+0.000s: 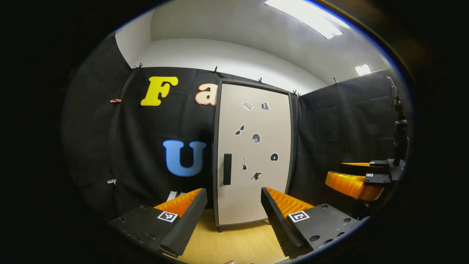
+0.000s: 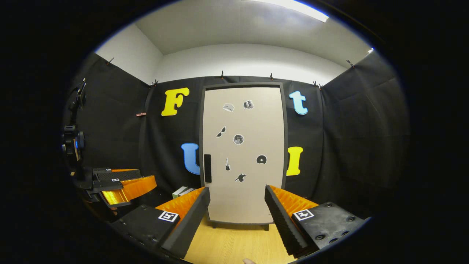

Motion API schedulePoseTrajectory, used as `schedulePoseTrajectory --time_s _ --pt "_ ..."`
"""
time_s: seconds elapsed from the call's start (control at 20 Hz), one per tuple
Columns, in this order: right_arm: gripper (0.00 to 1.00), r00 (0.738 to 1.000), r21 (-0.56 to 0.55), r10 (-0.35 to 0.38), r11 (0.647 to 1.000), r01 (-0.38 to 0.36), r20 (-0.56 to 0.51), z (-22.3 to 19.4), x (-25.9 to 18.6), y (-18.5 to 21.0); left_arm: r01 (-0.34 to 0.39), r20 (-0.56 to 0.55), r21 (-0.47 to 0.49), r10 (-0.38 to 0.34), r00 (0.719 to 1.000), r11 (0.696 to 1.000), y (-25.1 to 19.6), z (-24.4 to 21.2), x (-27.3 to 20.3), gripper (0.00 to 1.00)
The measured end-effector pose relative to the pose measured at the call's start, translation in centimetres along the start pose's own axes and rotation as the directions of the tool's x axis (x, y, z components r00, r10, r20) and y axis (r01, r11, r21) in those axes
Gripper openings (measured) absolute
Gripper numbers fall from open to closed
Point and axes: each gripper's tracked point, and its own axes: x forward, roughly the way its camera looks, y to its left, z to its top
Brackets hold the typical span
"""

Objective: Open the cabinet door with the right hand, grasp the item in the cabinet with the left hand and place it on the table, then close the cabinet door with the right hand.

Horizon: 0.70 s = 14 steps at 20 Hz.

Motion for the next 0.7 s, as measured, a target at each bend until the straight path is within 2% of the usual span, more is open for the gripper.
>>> schedulePoseTrajectory --time_s 0.35,0.7 --pt "0.98 1.000 0.006 0.017 1.000 -0.017 0.008 0.07 -0.54 0.29 0.001 0.006 0.000 -0.001 1.000 1.000 -0.30 0.18 -0.62 0.94" --pt "0.98 1.000 0.011 -0.005 1.000 0.005 0.009 0.02 -0.65 0.55 0.001 -0.007 -0.002 -0.001 1.000 1.000 0.51 -0.32 -0.98 0.93"
